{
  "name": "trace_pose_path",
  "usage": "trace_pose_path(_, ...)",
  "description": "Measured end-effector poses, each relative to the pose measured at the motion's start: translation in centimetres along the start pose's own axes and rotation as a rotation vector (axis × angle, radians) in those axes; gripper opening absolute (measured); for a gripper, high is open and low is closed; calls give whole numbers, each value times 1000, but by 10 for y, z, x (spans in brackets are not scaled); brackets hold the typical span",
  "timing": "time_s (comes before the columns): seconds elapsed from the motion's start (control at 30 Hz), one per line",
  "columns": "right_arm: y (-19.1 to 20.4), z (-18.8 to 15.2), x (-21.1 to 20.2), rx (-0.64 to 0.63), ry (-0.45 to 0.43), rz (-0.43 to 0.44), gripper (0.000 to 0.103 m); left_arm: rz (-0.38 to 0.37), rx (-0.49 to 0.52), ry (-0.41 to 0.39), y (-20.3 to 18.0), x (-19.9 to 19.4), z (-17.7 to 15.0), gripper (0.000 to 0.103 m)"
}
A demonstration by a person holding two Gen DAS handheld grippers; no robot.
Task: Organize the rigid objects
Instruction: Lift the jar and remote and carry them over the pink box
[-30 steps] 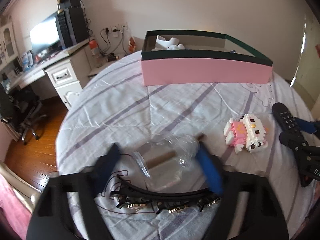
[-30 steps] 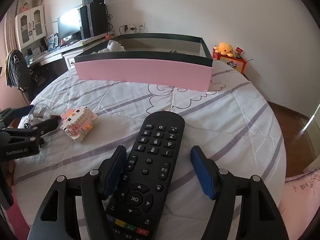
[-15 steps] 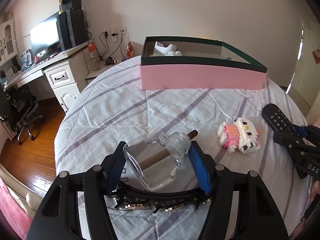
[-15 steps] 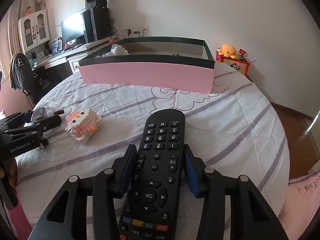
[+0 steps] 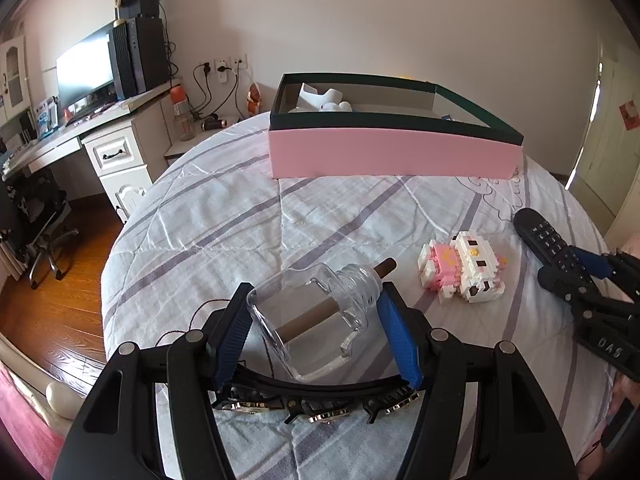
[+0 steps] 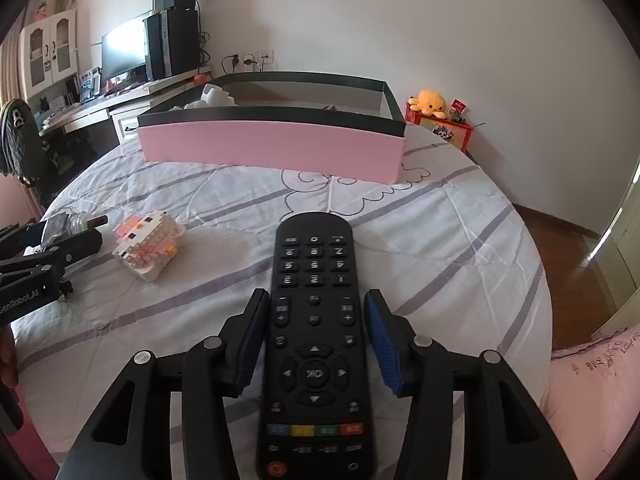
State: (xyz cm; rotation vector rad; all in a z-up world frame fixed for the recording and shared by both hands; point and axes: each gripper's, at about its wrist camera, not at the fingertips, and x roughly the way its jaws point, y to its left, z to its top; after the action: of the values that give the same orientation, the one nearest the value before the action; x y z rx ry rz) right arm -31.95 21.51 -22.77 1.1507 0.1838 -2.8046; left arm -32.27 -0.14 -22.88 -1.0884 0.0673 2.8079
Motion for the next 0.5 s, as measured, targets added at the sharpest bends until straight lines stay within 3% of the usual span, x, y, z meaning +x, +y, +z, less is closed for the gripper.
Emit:
trace_pose_path(0.1, 2, 2, 3, -17, 0, -4, 51, -11, 0, -5, 0, -1, 0, 64)
trace_pose_path(0.17, -2, 2, 3, -10, -7, 31, 45, -18, 2, -4, -1, -2, 0, 64)
trace_pose_path(0.5, -6, 6, -5, 17, -20, 82, 45, -36, 12, -51, -4, -24, 8, 63)
